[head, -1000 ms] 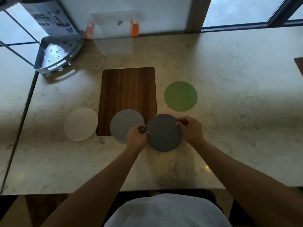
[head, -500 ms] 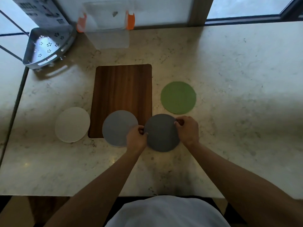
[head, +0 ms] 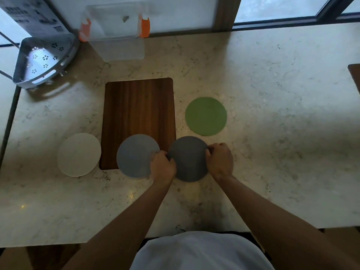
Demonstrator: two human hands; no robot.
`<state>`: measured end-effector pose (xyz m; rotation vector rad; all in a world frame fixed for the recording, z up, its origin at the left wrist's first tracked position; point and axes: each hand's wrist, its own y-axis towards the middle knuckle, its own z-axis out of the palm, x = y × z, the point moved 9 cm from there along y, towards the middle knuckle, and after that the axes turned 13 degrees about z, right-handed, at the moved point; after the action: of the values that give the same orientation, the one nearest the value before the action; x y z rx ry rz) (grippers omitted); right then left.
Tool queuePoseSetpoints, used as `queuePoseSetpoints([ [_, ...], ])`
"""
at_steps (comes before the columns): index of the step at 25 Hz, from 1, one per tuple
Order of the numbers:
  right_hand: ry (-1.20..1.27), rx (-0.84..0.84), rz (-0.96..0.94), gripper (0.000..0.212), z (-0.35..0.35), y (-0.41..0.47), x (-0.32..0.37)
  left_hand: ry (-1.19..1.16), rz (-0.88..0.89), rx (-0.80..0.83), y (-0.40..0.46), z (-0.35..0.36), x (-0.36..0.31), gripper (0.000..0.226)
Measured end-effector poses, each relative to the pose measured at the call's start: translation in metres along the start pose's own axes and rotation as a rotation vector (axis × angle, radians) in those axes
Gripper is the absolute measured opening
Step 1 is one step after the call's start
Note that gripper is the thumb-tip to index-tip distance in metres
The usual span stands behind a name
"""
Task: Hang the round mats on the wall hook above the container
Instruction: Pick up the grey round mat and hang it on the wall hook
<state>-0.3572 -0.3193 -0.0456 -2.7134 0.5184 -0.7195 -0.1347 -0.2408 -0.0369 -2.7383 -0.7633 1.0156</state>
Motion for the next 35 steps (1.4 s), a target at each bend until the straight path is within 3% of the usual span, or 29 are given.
queuePoseSetpoints([
  [8, 0.22, 0.119, 0.113, 0.008, -0.009, 0.012, -0.009, -0.273, -0.155, 0.039, 0.016, -0.002, 0.006, 0.014],
  [14, 0.343, 0.093, 0.139, 0.014, -0.044, 0.052, 0.002, -0.48, -0.114, 0.07, 0.065, -0.006, -0.03, 0.013],
  [18, 0.355, 0.087, 0.129, 0.013, -0.061, 0.091, 0.018, -0.453, -0.019, 0.067, 0.102, -0.006, -0.06, 0.013],
  [28, 0.302, 0.091, 0.083, 0.013, -0.065, 0.158, 0.032, -0.439, -0.022, 0.061, 0.165, 0.02, -0.086, 0.02],
  [35, 0.205, 0.101, 0.051, 0.018, -0.054, 0.157, 0.034, -0.224, 0.073, 0.043, 0.17, 0.023, -0.084, 0.023],
])
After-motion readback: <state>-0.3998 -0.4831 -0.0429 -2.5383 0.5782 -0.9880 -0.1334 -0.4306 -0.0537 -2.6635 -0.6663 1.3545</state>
